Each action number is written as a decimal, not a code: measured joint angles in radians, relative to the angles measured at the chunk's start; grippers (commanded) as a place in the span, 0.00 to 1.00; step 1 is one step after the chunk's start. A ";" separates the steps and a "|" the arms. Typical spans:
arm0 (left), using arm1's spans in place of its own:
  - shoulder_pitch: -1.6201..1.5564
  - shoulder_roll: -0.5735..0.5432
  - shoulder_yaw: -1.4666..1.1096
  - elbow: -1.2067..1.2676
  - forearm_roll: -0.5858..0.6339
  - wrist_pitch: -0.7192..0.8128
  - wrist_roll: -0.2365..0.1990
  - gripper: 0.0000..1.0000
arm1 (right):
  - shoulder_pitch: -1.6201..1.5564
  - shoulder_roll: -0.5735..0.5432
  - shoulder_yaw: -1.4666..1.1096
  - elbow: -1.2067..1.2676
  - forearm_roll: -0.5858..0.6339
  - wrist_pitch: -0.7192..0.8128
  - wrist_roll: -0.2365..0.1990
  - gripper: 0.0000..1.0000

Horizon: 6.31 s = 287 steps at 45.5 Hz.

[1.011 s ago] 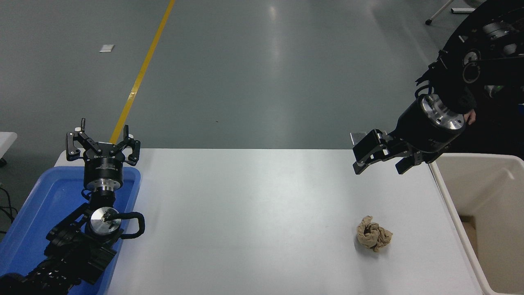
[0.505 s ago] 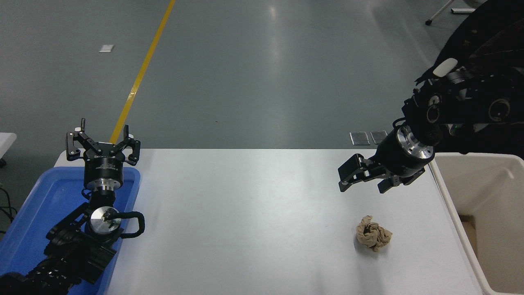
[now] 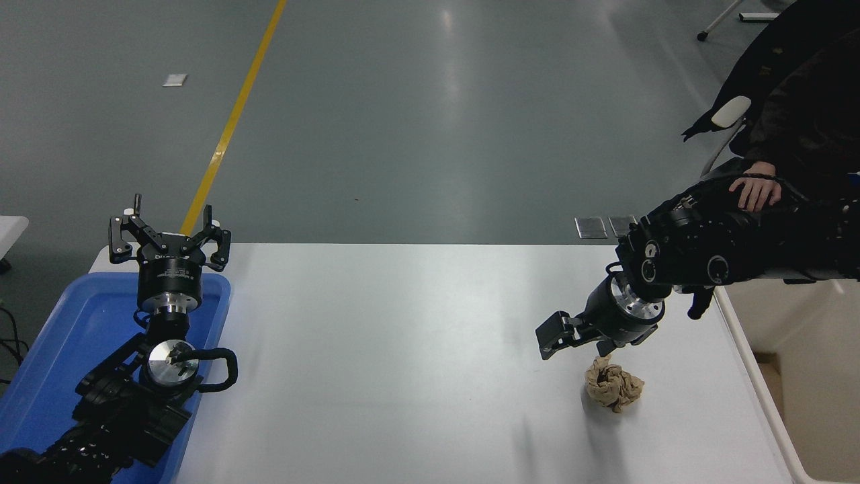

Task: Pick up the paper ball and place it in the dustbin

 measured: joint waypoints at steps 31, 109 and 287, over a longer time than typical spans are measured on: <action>0.000 0.000 0.000 0.000 0.000 0.000 0.001 0.99 | -0.134 0.036 -0.006 -0.125 -0.064 -0.056 -0.002 1.00; 0.000 0.000 0.001 0.000 0.000 0.000 0.000 0.99 | -0.062 -0.013 -0.069 -0.116 -0.164 -0.054 0.010 0.00; -0.002 0.000 0.001 0.000 0.000 0.000 0.001 0.99 | 0.105 -0.446 -0.005 -0.086 0.015 -0.094 -0.030 1.00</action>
